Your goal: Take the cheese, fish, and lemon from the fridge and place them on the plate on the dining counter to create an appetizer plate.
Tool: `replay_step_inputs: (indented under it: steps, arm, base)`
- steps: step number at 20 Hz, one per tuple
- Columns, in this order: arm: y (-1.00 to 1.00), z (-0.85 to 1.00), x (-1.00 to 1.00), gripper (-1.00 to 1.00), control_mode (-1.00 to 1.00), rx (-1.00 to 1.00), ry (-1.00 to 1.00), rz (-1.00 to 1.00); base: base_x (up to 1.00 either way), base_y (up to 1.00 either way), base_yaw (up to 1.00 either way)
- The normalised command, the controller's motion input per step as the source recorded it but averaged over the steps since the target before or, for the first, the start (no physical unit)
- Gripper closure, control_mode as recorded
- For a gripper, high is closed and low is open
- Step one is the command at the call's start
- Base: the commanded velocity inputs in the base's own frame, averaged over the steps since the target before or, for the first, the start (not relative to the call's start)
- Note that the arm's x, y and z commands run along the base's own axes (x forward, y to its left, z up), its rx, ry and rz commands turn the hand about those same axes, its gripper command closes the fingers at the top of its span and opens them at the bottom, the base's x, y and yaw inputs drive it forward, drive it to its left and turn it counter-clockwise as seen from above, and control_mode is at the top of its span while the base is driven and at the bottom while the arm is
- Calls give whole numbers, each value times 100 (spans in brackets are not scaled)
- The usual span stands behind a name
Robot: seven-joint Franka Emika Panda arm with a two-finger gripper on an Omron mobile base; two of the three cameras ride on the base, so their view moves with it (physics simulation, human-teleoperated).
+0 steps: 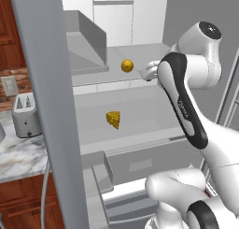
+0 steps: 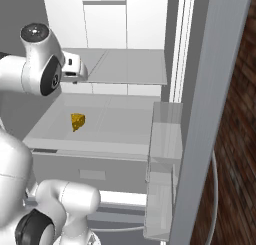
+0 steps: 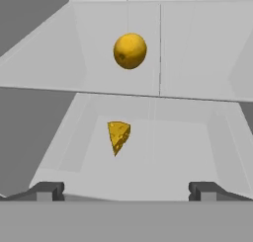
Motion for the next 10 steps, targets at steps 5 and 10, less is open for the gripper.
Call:
replay_step_inputs:
  steps: [5, 10]
  arm:
    - [6, -5, 54, -100, -100, 0, 0, 0]
    - [8, 0, 36, -100, -100, 0, 0, 0]
  base:
    - [0, 0, 0]
    - [0, 0, 0]
